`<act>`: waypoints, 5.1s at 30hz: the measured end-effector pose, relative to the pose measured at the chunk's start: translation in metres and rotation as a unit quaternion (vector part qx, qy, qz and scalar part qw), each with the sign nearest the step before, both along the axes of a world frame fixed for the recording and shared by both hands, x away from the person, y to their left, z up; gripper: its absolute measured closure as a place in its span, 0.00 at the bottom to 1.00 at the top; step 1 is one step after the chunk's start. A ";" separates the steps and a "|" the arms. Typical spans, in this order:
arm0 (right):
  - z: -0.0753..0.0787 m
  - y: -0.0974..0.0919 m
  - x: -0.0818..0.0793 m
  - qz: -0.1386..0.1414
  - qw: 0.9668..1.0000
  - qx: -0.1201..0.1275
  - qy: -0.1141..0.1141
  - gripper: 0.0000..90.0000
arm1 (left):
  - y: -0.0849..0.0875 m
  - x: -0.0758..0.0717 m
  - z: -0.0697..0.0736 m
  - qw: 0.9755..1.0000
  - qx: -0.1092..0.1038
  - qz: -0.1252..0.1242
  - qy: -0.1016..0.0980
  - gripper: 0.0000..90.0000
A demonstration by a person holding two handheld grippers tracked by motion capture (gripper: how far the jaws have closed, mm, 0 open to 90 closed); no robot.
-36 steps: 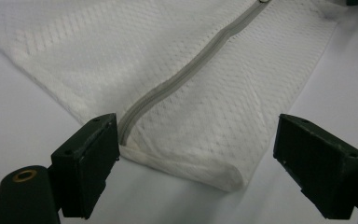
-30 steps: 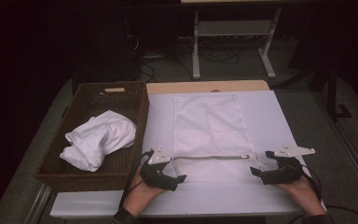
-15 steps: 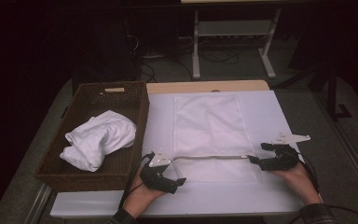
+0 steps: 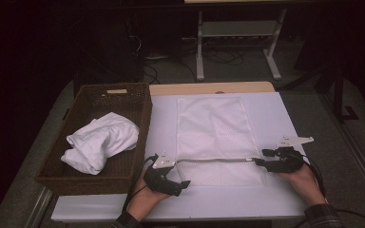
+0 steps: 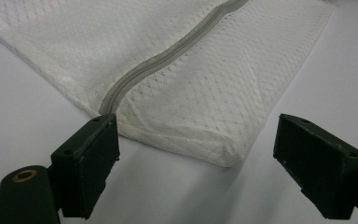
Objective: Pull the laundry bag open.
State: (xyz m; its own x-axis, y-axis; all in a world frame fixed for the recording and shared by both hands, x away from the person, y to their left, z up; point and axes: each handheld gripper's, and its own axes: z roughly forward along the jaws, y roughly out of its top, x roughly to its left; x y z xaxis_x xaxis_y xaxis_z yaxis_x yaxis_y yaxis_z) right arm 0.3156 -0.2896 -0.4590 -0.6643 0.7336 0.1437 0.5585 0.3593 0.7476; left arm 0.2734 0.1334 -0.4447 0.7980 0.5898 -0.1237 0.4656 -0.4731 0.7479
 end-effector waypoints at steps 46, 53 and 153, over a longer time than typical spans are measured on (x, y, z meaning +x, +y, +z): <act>0.006 0.001 -0.008 0.039 0.999 0.024 -0.020 0.93 | -0.001 0.000 0.005 1.000 -0.009 -0.010 -0.009 0.16; 0.013 0.006 -0.014 0.054 0.998 0.030 -0.026 0.93 | -0.006 0.001 0.011 0.999 -0.029 -0.015 -0.018 0.16; 0.034 0.034 -0.044 0.124 0.988 0.066 -0.065 0.93 | -0.142 0.030 0.008 0.983 -0.096 -0.154 0.006 0.89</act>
State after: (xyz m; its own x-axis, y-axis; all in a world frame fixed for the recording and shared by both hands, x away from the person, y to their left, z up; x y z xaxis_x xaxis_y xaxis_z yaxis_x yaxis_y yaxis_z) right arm 0.2716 -0.2554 -0.4247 -0.8398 0.5272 0.1294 0.3628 0.3677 0.8563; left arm 0.3036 -0.0083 -0.4367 0.9331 0.2842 -0.2204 0.3318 -0.4438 0.8324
